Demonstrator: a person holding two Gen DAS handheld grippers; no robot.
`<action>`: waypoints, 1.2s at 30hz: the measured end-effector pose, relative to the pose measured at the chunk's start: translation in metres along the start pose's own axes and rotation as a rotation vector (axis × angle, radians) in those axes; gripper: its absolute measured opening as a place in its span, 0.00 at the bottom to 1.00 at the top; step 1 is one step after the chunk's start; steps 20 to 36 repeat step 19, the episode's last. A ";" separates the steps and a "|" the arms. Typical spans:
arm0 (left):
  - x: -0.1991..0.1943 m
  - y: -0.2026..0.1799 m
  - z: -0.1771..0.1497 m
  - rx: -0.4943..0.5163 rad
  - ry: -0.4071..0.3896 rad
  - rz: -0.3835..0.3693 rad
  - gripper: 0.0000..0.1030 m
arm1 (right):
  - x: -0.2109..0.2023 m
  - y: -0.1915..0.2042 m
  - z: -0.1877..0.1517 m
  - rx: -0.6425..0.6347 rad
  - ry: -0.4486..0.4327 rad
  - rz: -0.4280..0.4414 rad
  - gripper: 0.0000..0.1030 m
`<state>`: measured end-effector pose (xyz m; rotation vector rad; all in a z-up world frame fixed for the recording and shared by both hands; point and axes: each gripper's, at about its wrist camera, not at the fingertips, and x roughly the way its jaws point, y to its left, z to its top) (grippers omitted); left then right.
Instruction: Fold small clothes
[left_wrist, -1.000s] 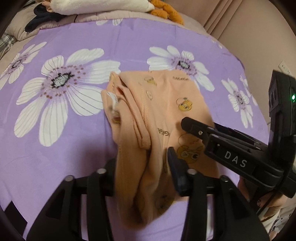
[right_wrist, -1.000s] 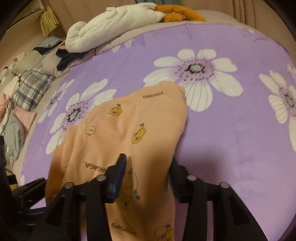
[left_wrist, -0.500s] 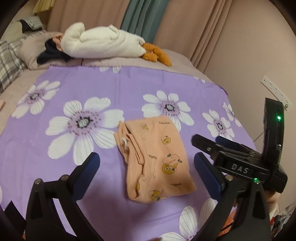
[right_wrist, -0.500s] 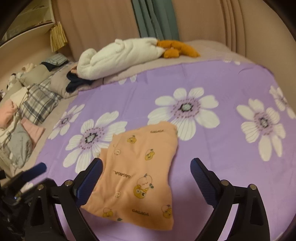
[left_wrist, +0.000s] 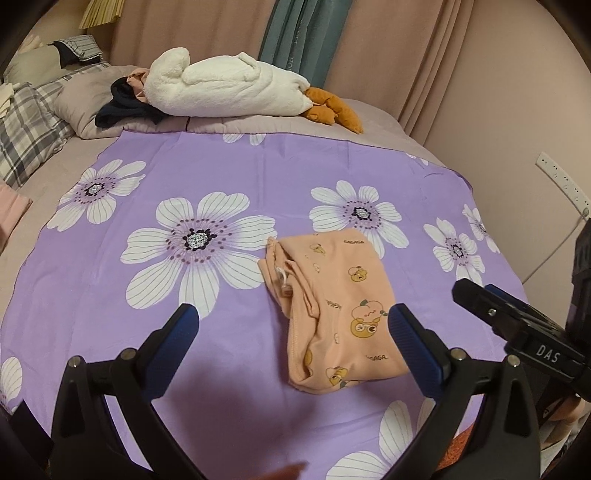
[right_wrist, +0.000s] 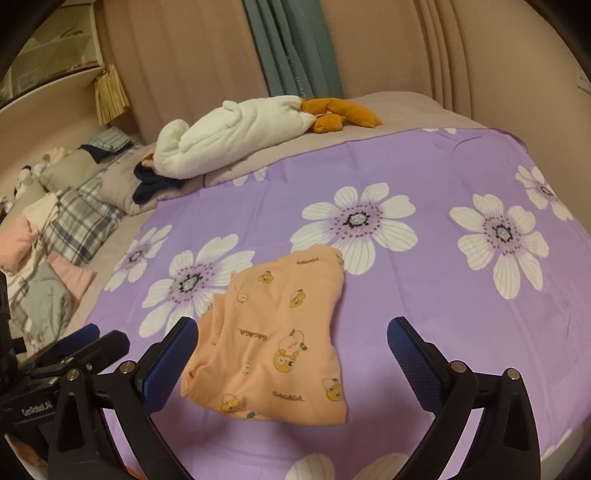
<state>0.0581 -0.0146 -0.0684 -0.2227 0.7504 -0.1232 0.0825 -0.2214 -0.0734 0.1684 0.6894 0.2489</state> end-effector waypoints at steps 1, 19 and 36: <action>-0.001 0.000 -0.001 0.001 0.001 0.005 1.00 | 0.000 0.000 0.000 0.002 0.000 -0.006 0.98; -0.002 -0.001 -0.004 -0.013 0.014 0.004 1.00 | -0.007 0.001 -0.010 0.012 0.018 -0.044 0.98; -0.002 -0.001 -0.004 -0.013 0.014 0.004 1.00 | -0.007 0.001 -0.010 0.012 0.018 -0.044 0.98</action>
